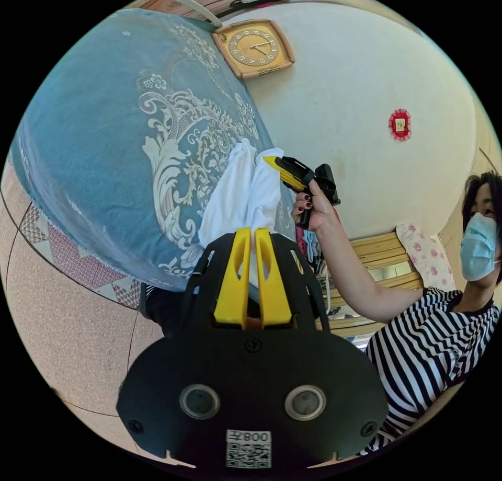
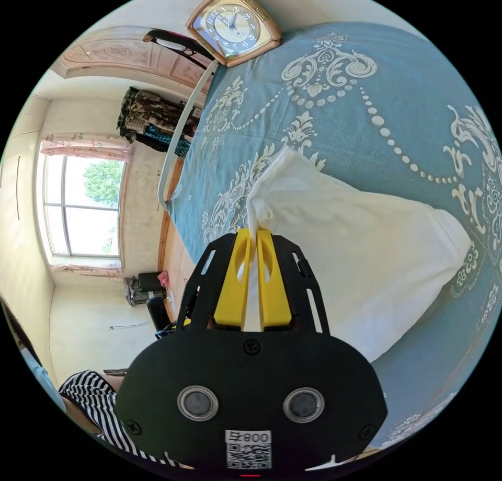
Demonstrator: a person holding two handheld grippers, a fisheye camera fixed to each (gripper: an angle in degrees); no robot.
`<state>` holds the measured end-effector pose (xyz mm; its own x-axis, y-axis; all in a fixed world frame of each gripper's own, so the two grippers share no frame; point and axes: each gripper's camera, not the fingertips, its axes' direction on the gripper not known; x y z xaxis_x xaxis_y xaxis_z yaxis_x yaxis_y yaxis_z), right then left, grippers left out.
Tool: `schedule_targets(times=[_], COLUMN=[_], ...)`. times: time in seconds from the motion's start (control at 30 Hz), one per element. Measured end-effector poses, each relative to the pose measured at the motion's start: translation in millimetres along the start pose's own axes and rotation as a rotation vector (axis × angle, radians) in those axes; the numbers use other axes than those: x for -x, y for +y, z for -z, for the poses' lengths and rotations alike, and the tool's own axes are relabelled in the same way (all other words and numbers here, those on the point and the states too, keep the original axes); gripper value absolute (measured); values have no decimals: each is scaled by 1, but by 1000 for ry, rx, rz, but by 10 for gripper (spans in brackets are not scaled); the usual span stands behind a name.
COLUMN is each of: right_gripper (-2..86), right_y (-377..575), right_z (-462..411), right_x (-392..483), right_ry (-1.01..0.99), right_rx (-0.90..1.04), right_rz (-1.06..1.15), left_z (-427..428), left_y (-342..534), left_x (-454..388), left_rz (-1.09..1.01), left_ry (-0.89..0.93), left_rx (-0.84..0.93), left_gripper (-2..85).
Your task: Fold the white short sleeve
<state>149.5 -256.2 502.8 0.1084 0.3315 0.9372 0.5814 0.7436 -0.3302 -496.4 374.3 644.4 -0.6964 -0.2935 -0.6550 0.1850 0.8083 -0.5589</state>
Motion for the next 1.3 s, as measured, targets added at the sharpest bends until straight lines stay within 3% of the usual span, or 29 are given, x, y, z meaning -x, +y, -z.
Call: schedule_targets(times=[0.27,0.5,0.8,0.9,1.07,1.3], right_gripper=[49,73,86,86,83,90], right_y=[-22,-10,111,169,226,266], right_z=[-71,-82,-72,-89,-107,-138], right_x=[-48,-70,-98,-109,-143,-146], right_ry=[18,1,111,188,165,258], right_rx=[81,44,0,52,54,67], right_rz=[-13,66,236,243,166,225], left_z=[29,49,79,68,-5,-58], left_y=[-7,-4,18,36,57,57], left_x=[0,-8,-36,-60,-102,-123], left_rz=[57,79,39,-35,-198,-261], left_ry=[-31,-13,-10,22,-43,-92], left_rx=[-8,-31,-80,-19,242,300], left_gripper=[18,23,31,40,78,60])
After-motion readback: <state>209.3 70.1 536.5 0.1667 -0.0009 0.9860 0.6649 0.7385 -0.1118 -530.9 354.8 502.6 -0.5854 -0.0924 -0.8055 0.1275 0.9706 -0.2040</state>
